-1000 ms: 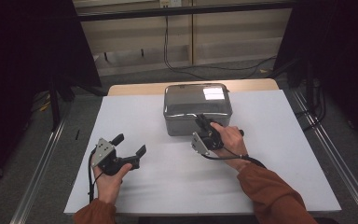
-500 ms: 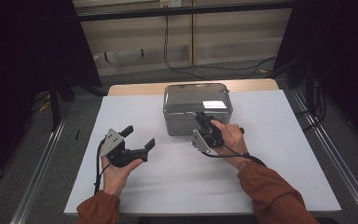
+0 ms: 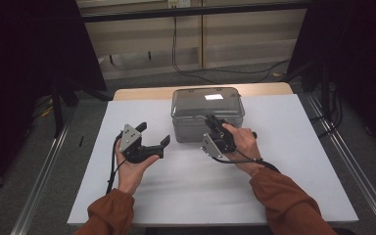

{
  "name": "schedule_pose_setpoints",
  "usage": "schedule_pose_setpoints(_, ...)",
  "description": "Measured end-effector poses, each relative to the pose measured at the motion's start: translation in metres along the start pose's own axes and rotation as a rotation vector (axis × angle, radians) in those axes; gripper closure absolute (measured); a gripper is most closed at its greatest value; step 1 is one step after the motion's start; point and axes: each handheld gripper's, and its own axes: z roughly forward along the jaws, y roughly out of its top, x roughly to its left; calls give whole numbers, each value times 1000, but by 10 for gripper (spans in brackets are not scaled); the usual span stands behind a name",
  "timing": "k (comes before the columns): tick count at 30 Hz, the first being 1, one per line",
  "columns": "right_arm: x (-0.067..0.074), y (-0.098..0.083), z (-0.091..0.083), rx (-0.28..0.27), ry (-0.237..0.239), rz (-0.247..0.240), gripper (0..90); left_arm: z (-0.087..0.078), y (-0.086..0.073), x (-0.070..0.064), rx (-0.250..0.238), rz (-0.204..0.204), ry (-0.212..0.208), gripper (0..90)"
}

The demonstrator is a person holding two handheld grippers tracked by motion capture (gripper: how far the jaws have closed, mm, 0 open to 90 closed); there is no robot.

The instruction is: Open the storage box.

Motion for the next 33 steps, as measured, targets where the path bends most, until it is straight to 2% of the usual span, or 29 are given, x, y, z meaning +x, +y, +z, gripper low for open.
schedule_pose_setpoints(12, -11, 4, 1, -3, -28, 17, 791, 28, 4, 5, -9, 23, -8, 34)
schedule_pose_setpoints(15, -12, 5, 2, -6, -38, 21, 792, 36, 6, 9, -11, 55, 2, 38)
schedule_pose_setpoints(16, -13, 5, 2, -9, -39, 22, 792, 39, 6, 10, -30, 64, -1, 37)
schedule_pose_setpoints(18, -15, 5, 2, -8, -42, 21, 794, 46, 8, 14, -28, 116, 5, 43)
schedule_pose_setpoints(21, -17, 5, 2, -5, -40, 22, 795, 56, 8, 16, -40, 86, 3, 44)
schedule_pose_setpoints(25, -19, 7, 4, -5, -44, 19, 796, 69, 12, 15, -32, 128, 3, 55)
schedule_pose_setpoints(28, -20, 7, 4, -6, -49, 27, 796, 80, 14, 13, -51, 122, -24, 85)
schedule_pose_setpoints(30, -21, 7, 5, -7, -47, 25, 794, 85, 13, 11, -60, 132, -13, 90)
schedule_pose_setpoints(33, -21, 7, 3, -4, -39, 32, 793, 90, 9, 9, -61, 123, -21, 114)
